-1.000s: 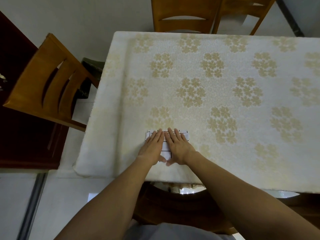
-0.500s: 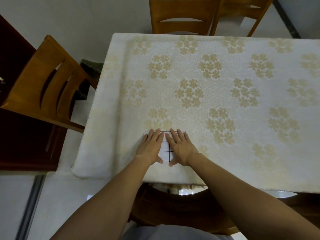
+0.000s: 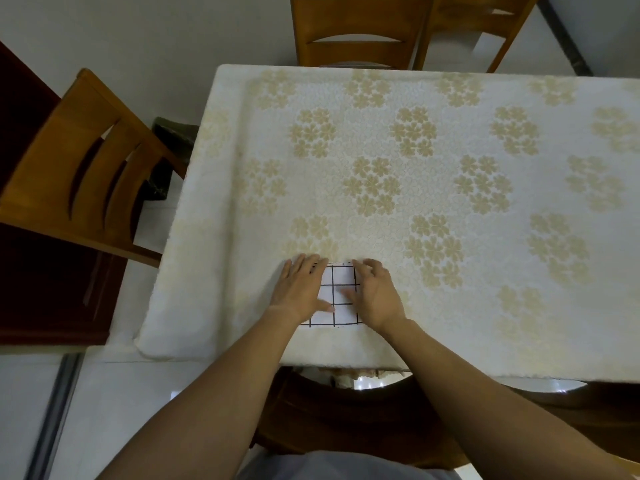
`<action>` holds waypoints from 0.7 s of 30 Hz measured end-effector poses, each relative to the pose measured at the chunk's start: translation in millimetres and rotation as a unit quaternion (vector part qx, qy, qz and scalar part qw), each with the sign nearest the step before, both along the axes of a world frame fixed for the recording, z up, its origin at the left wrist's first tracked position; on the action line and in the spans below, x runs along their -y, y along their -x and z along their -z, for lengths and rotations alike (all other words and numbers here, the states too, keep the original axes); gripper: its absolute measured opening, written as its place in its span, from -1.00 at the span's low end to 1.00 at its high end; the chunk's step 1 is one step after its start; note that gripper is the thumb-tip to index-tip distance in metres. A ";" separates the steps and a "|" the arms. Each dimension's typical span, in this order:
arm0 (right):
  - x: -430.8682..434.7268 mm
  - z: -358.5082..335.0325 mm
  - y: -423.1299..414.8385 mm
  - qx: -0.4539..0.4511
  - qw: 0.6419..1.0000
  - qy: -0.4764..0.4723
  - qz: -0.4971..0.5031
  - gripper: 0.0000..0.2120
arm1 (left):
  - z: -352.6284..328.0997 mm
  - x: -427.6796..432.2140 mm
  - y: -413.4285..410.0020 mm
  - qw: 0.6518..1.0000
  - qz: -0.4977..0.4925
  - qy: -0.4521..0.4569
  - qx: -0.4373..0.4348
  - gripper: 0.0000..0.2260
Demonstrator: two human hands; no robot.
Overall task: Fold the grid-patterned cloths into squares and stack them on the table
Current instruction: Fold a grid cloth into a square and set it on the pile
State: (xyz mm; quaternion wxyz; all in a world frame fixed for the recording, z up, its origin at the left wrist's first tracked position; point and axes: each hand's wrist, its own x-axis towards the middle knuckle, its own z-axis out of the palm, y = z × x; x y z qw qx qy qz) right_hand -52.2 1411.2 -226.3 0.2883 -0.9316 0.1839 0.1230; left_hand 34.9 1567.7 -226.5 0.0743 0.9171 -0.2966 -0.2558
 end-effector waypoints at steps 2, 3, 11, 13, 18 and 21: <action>-0.8 0.2 2.1 -0.007 0.992 -0.061 0.108 -0.46 | 1.1 1.3 1.4 0.993 -0.108 0.038 0.009 -0.21; -3.2 0.1 2.2 -0.009 0.987 -0.082 0.140 -0.48 | 1.1 0.3 4.1 0.980 -0.187 0.063 0.002 -0.25; -21.4 -7.8 2.0 -0.010 0.956 -0.131 0.262 -0.58 | 2.1 -4.5 22.6 0.879 -0.453 0.126 -0.080 -0.38; -21.5 -9.4 -0.8 -0.006 0.952 -0.140 0.271 -0.62 | 3.3 -2.3 17.6 0.877 -0.452 0.141 -0.089 -0.40; -18.9 -8.1 -5.2 0.000 0.948 -0.176 0.265 -0.53 | 7.2 -3.6 8.3 0.866 -0.462 0.165 -0.097 -0.44; -8.2 -1.1 -6.6 0.037 0.959 -0.148 0.239 -0.53 | 6.1 -13.1 12.7 0.884 -0.437 0.161 -0.045 -0.37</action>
